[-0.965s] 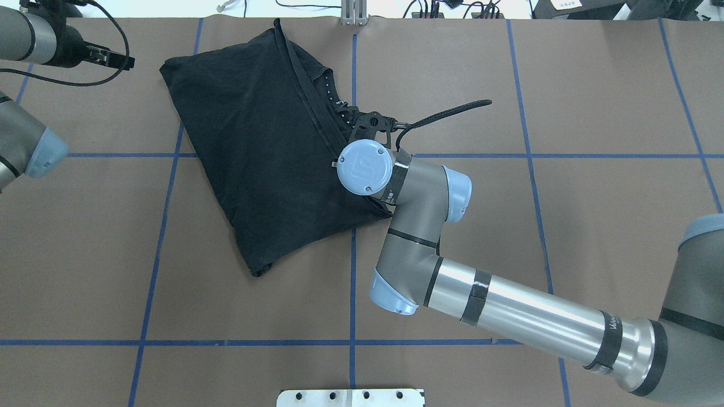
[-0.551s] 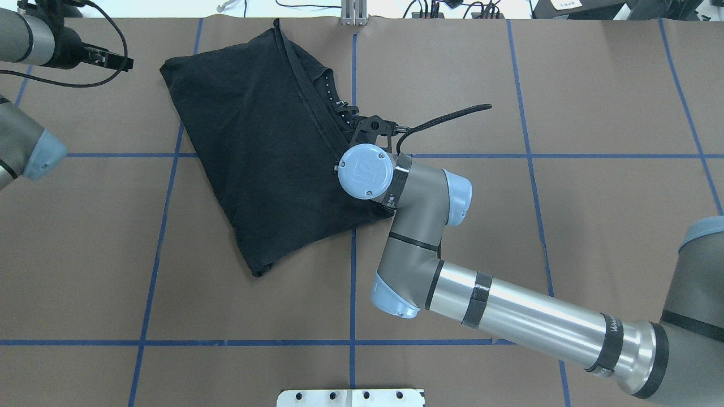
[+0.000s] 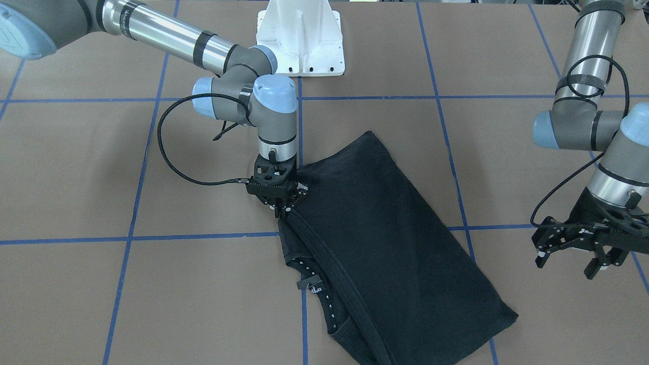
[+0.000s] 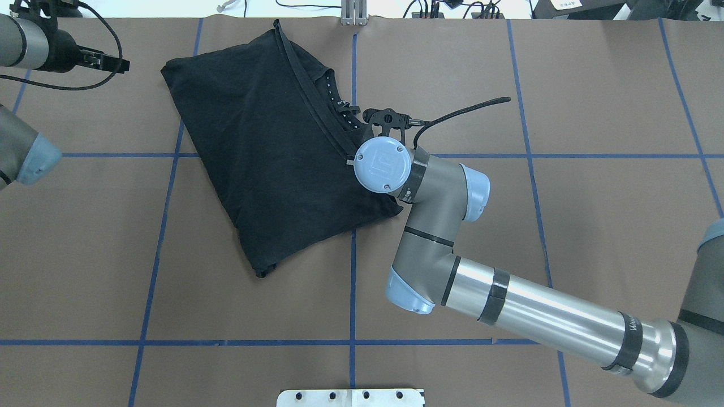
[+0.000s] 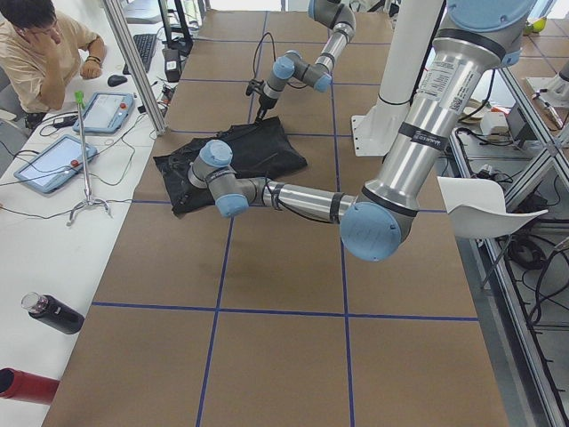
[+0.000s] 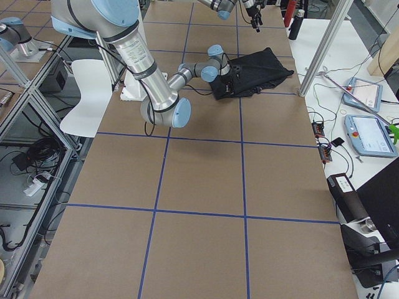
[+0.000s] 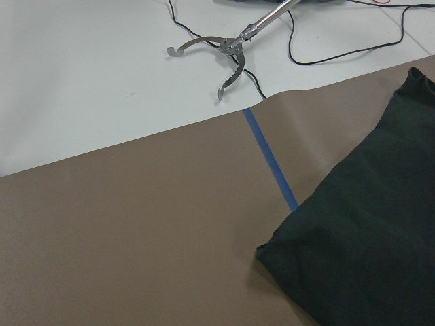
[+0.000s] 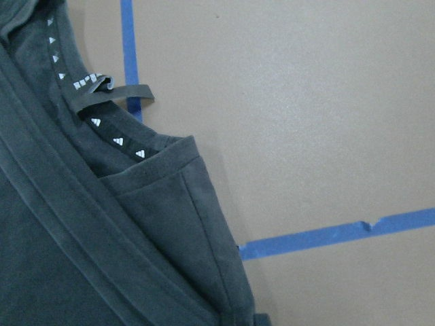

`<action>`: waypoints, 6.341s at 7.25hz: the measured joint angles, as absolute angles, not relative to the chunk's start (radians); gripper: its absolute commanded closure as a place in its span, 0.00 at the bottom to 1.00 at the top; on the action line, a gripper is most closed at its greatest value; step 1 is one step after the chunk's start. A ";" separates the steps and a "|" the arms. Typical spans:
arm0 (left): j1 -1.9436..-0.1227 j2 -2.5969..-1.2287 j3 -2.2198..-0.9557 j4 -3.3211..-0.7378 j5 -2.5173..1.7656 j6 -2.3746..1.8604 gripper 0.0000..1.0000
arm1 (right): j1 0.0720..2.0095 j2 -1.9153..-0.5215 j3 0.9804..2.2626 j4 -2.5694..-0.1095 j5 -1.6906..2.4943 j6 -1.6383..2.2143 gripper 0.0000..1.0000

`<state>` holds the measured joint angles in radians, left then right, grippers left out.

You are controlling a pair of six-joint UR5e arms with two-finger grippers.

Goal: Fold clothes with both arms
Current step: 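Reach the right gripper to the collar of the skewed shirt, then drag the shirt's collar edge with the right gripper to straighten it, then move the left gripper to the shirt's side edge nearest the robot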

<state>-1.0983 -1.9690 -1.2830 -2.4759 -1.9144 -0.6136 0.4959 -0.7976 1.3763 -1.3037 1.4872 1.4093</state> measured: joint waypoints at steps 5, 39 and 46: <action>-1.097 -1.968 -1.283 -2.476 -1.914 -0.617 0.00 | 0.475 -0.896 1.590 -1.399 1.487 1.419 0.30; -0.619 -1.755 -1.782 -2.408 -1.811 -1.175 0.00 | 0.472 -1.101 1.878 -1.417 1.537 1.260 0.00; -0.272 -1.772 -1.920 -2.053 -1.600 -1.406 0.44 | 0.468 -1.109 1.888 -1.417 1.531 1.269 0.00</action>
